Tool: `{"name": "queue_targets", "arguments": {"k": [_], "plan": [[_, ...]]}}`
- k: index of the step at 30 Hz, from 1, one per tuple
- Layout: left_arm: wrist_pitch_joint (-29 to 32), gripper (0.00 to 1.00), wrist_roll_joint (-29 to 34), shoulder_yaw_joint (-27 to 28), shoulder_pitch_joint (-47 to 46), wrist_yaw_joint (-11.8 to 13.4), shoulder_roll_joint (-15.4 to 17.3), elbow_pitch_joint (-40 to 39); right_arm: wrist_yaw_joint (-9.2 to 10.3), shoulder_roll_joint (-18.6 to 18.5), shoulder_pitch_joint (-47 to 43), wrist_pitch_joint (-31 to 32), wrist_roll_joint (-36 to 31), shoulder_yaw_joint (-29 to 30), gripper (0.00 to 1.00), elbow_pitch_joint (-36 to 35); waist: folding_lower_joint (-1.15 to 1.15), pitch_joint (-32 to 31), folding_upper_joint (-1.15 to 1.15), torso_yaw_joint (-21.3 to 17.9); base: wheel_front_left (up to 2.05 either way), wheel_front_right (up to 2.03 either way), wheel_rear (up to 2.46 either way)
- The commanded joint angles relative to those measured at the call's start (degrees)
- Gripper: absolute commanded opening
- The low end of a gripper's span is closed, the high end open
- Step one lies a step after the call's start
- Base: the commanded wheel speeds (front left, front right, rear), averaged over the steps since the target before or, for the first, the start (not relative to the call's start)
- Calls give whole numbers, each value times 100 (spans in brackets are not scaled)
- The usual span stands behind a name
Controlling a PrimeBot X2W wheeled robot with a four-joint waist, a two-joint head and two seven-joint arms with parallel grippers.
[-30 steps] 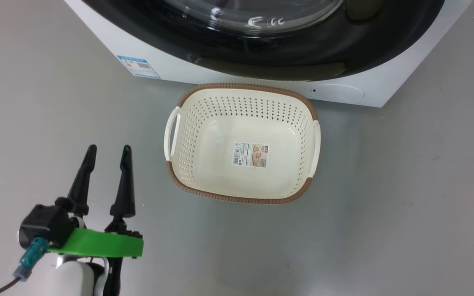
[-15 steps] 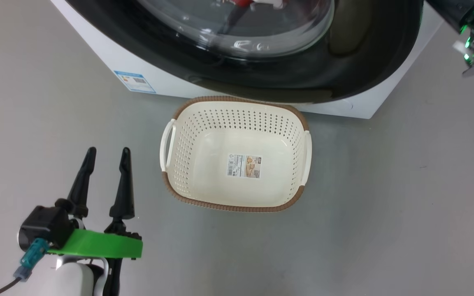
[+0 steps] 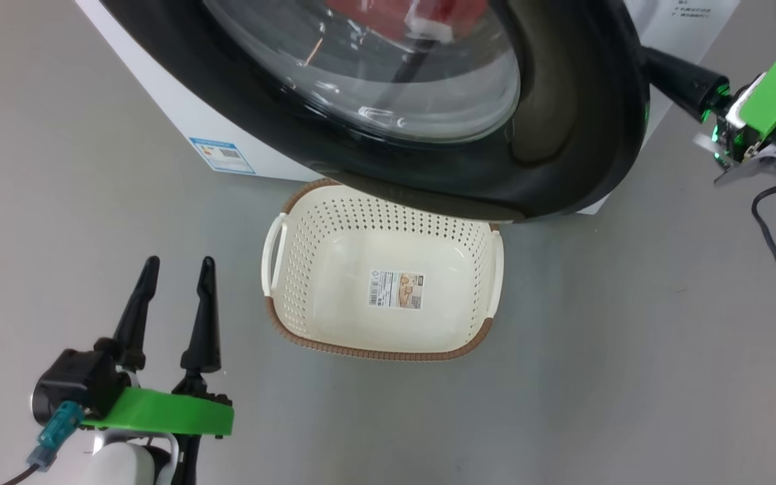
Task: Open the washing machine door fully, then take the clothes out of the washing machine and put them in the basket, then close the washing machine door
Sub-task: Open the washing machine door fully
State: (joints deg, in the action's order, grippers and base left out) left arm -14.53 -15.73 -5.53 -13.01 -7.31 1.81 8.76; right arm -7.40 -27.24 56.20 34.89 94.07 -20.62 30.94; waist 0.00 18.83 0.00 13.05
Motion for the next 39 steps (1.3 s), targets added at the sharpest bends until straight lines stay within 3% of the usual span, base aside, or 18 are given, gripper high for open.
{"name": "queue_targets", "arguments": {"k": [1, 39], "plan": [[-47, 100, 54, 194, 41, -18, 144, -110, -9, 128, -178, 82, 62, -77, 0, -213, 0, -67, 0, -8, 0, 0, 0], [-47, 100, 95, 297, 403, -18, 198, -16, -9, 426, -1552, 598, 53, 43, 0, -1097, 0, -743, 0, 50, 0, 0, 0]]}}
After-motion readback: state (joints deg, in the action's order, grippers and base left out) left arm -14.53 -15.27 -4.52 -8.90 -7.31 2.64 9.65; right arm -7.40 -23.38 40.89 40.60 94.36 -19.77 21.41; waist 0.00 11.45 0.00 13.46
